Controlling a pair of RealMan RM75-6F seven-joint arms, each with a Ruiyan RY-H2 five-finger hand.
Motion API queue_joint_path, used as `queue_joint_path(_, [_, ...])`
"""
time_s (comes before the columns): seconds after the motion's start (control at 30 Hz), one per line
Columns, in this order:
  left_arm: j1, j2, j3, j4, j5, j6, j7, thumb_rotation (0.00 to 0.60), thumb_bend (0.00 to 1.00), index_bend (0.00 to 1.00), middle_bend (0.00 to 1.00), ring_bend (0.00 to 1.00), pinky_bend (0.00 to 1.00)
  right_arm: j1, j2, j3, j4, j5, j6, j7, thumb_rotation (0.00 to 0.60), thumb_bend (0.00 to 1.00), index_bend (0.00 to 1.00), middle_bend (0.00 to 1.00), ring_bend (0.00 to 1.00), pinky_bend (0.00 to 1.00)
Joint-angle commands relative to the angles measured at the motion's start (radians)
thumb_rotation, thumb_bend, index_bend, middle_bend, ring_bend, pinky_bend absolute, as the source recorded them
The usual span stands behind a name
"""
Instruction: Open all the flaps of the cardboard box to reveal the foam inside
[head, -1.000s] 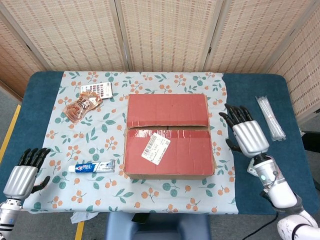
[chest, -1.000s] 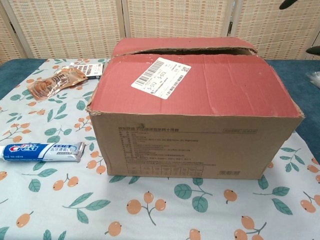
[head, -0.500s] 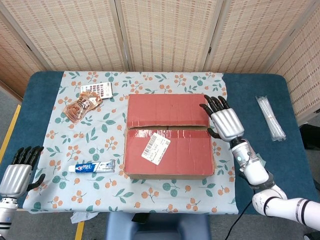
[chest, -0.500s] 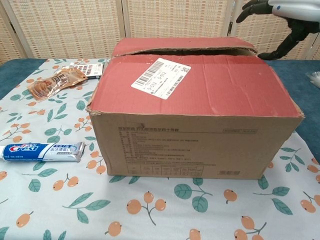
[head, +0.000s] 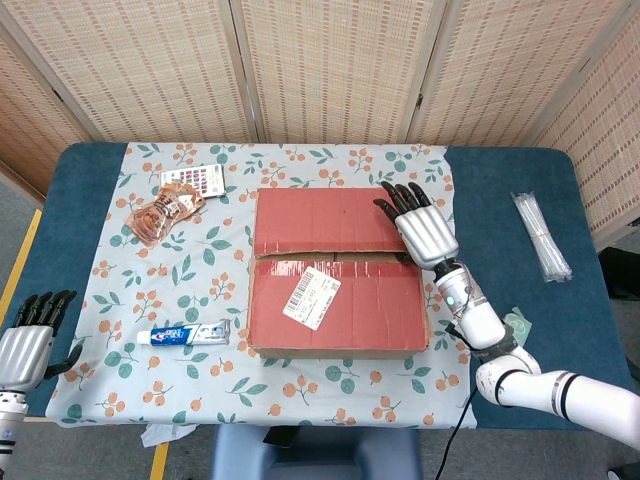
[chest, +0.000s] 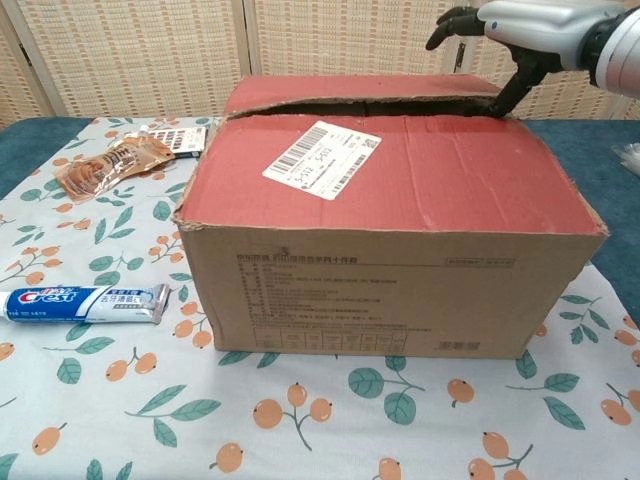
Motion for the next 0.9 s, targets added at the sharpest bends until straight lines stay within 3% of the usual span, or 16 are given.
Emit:
queue_joint_path(0.03, [-0.003, 0.001, -0.003, 0.004, -0.008, -0.009, -0.008, 0.600, 0.39, 0.04, 0.13, 0.07, 0.00, 0.015, 0.007, 0.014, 0.008, 0.007, -0.004, 0.010, 0.600, 0.37, 0.14, 0.00, 0.00, 0.00])
queue_joint_path(0.3, [-0.011, 0.003, -0.012, 0.010, -0.035, -0.032, -0.003, 0.600, 0.39, 0.04, 0.13, 0.07, 0.00, 0.079, 0.021, 0.071, 0.057, 0.080, -0.020, -0.004, 0.600, 0.37, 0.14, 0.00, 0.00, 0.00])
queue_joint_path(0.5, [-0.018, 0.001, -0.016, 0.018, -0.052, -0.053, -0.004, 0.600, 0.39, 0.04, 0.13, 0.07, 0.00, 0.154, 0.038, 0.136, 0.132, 0.193, -0.133, 0.052, 0.600, 0.37, 0.14, 0.00, 0.00, 0.00])
queue_joint_path(0.73, [-0.016, 0.005, -0.017, 0.024, -0.060, -0.059, -0.032, 0.600, 0.39, 0.05, 0.13, 0.06, 0.00, 0.228, -0.041, 0.162, 0.365, 0.211, -0.231, 0.203, 0.600, 0.37, 0.15, 0.00, 0.00, 0.00])
queue_joint_path(0.9, [-0.014, 0.008, -0.017, 0.025, -0.060, -0.056, -0.044, 0.600, 0.39, 0.05, 0.13, 0.06, 0.00, 0.257, -0.065, 0.164, 0.449, 0.205, -0.251, 0.251, 0.600, 0.37, 0.15, 0.00, 0.00, 0.00])
